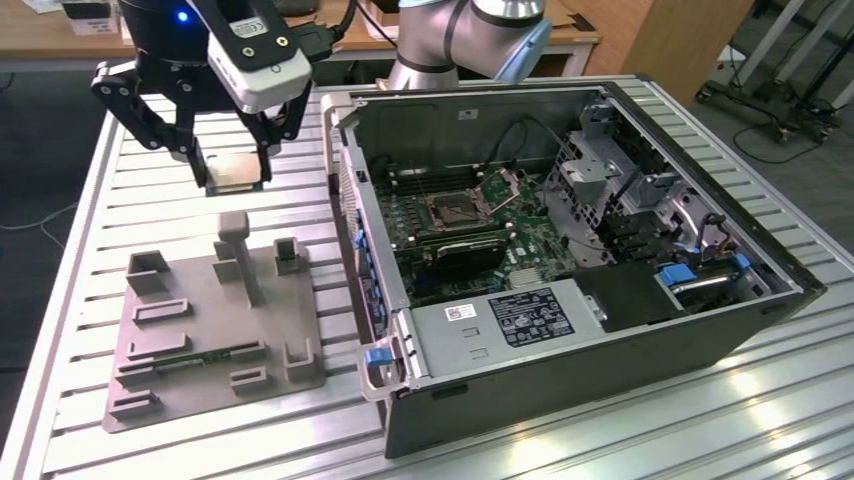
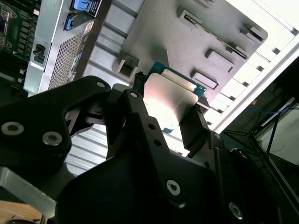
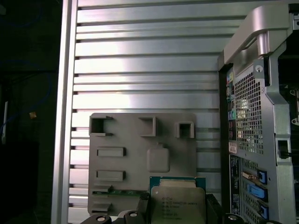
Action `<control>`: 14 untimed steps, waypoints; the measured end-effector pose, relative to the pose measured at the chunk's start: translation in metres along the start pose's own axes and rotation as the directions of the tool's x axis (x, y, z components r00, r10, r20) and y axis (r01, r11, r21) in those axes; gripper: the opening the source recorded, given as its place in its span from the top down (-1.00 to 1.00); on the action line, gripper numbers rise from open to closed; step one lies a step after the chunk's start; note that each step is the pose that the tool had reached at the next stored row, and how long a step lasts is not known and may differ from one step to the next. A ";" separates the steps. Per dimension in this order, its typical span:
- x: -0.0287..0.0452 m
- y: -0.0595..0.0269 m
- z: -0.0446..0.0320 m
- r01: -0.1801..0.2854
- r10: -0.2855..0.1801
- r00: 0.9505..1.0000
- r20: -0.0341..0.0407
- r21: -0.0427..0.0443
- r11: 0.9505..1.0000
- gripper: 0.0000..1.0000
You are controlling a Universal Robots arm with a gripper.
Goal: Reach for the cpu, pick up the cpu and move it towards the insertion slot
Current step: 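Pick up the cpu and move it towards the insertion slot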
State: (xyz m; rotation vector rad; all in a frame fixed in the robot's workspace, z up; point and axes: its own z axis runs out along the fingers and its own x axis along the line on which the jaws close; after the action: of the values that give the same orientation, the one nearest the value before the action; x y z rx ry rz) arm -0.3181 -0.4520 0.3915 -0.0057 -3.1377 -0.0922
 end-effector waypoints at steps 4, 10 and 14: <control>-0.0019 0.0000 0.0001 0.000 0.000 1.000 0.000 0.000 1.000 -0.09; -0.0044 0.0000 0.0001 0.000 0.000 1.000 0.000 0.000 1.000 -0.09; -0.0062 0.0000 0.0002 0.000 0.000 1.000 0.000 0.000 1.000 -0.09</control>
State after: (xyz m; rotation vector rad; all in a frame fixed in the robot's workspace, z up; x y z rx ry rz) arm -0.3120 -0.4520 0.3913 -0.0057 -3.1378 -0.0924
